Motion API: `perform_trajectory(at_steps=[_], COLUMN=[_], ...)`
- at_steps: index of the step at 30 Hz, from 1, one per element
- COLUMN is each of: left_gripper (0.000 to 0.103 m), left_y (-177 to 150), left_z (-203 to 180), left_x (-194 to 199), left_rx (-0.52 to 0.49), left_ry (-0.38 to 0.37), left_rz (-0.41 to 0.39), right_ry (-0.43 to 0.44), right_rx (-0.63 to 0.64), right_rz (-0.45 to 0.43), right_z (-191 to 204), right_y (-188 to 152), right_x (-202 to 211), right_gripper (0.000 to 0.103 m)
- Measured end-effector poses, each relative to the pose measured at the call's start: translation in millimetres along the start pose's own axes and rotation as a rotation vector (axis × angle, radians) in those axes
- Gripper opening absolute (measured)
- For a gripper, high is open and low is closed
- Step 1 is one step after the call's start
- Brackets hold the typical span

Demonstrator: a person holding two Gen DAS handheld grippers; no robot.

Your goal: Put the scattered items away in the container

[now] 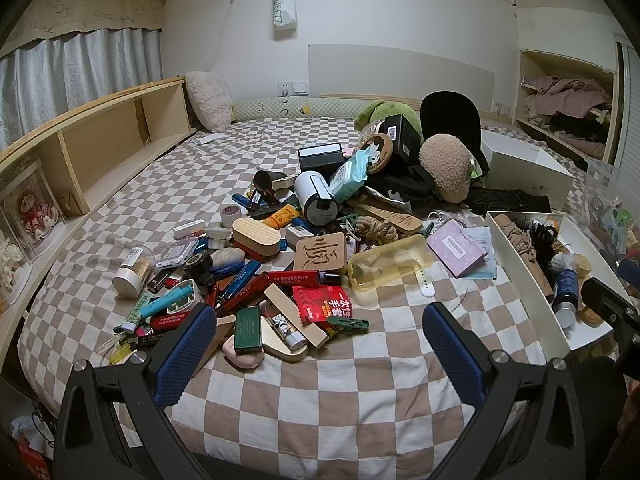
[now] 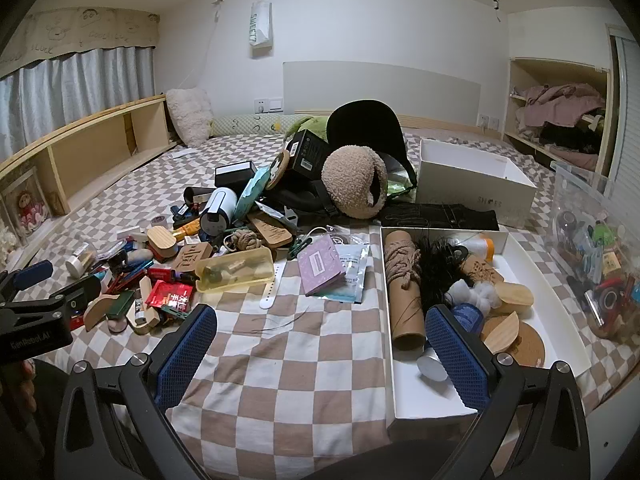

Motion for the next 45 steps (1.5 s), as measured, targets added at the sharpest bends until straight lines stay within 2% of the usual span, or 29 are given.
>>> perform_trajectory(at_steps=[9,16,22,26,36,42,45], left_gripper=[0.103,0.103,0.103,0.103,0.103,0.103,0.103], left_y=[0.1,-1.2,-4.0,-6.7,-11.4,-14.2,-14.0], left_z=[1.2,7.3,8.7,2.2,-21.8,-46.2,-55.8], left_x=[-2.2,-10.3,-19.4,-24.7,-50.8,-66.4,-77.7], left_rx=[0.01,0.07,0.094,0.025,-0.182,-0.367,-0.459], left_ry=[-0.008,-0.077,-0.129,-0.118,-0.153,-0.16,-0.138], left_rz=[0.014,0.077,0.096,0.069,0.003,-0.077,-0.108], right_ry=[0.006,0.017,0.042,0.063,0.127,0.161,0.166], right_rx=[0.001,0.003,-0.003,-0.014,-0.065,-0.089,-0.104], right_rz=[0.006,0.02,0.055,0.083,0.135,0.153,0.155], right_z=[-0.1,0.7,1.8,1.7,-7.7,-20.9,-28.8], right_y=[-0.8,-4.1,-7.7,-10.4,-12.9,-5.8,-0.3], right_x=[-1.4,-6.5,-16.7,-24.3,-45.3,-66.2,-77.9], right_gripper=[0.103,0.103,0.103,0.103,0.103,0.103,0.103])
Point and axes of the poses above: each gripper's, at about its wrist camera, not at the fingertips, and x roughly against the way its jaws point, z to its left, y to its top, the point moved 1 cm from there along -x, roughly the way its jaws point, and after that the axes turned 12 degrees about x, right-handed, at the moved point
